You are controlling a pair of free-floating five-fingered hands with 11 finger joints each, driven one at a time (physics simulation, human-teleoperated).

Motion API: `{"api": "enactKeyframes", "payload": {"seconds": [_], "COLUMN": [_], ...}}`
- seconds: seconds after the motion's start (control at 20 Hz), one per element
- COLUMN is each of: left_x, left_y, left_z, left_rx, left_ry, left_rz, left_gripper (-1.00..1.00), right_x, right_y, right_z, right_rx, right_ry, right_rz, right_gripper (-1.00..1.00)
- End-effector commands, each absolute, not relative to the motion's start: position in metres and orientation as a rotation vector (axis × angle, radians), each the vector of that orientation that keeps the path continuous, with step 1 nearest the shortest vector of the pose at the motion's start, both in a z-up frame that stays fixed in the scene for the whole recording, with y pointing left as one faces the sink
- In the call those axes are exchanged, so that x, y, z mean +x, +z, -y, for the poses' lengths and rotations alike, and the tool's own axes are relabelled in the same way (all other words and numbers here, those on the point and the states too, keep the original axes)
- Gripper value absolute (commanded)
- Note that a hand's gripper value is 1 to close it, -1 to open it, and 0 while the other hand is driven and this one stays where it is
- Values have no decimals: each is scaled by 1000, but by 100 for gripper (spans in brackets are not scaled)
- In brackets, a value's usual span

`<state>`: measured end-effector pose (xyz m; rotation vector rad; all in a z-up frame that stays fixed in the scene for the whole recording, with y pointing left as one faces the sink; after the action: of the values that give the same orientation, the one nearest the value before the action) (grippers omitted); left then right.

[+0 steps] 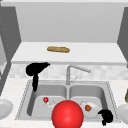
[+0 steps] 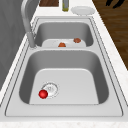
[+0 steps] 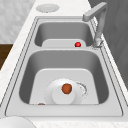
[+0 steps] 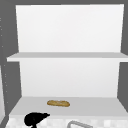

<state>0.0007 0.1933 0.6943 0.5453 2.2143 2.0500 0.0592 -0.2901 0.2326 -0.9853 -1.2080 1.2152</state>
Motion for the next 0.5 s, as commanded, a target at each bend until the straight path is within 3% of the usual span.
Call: {"api": "enactKeyframes", "payload": {"seconds": [0.0, 0.45], "left_x": [-26, -46], "left_y": [663, 591], "left_z": [-201, -204], "left_rx": [472, 346], "left_ry": [2095, 2176], "left_rz": [-2219, -2278], "left_gripper": [-100, -100], "right_x": [59, 59], "right_y": [233, 233], "right_z": [290, 290], "right_rx": [-985, -985], "right_ry": [1215, 1215], "right_rz": [1208, 1208], "right_gripper": [0, 0]}}
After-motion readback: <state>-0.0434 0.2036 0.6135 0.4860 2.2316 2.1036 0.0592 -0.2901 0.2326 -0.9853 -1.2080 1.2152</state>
